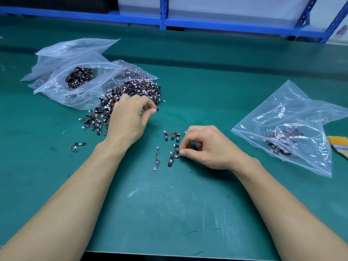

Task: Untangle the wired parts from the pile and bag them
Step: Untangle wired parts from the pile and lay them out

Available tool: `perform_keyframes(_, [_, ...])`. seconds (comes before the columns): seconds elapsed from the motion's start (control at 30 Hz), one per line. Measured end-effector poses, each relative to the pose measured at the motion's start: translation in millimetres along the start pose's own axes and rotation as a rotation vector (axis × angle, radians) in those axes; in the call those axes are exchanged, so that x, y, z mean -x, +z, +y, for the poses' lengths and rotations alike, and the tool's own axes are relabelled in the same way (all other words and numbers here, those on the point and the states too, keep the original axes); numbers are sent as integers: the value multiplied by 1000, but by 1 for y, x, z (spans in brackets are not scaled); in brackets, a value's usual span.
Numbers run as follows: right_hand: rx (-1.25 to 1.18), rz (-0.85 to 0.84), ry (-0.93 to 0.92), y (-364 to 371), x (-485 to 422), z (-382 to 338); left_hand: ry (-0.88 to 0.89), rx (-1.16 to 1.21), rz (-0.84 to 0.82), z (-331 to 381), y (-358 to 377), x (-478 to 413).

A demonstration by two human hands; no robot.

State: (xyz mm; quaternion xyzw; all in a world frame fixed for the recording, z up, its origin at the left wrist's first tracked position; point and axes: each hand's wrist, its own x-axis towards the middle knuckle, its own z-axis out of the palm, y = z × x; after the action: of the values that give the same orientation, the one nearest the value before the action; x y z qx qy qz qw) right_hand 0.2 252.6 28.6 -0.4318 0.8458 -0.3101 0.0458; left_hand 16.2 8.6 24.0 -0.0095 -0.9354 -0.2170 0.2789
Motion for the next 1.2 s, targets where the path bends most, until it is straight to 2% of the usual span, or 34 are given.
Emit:
perform_keyframes(0.13, [-93,197,53,-11,2,3,145,212,-18,19,-10,6])
perform_keyframes(0.3, [-239,494,173,-26,3,12,275,435,-224,58,-8,25])
perform_keyframes(0.43, [-285,575,240,-34,2,16,381,464,-361,82,4,39])
perform_keyframes(0.53, [-254,549,259,-32,2,18,392,423,-344,81,4,37])
perform_keyframes(0.63, [-192,490,205,-29,3,18,315,373,-305,66,-5,28])
perform_keyframes(0.7, [-103,395,136,-27,4,16,263,340,-367,53,-12,24])
perform_keyframes(0.8, [-8,175,57,-21,5,11,205,285,-551,40,-19,21])
perform_keyframes(0.93, [89,-38,39,-11,3,5,161,234,-700,37,-17,19])
perform_keyframes(1.2, [134,-125,147,-19,7,5,117,232,-750,35,-19,19])
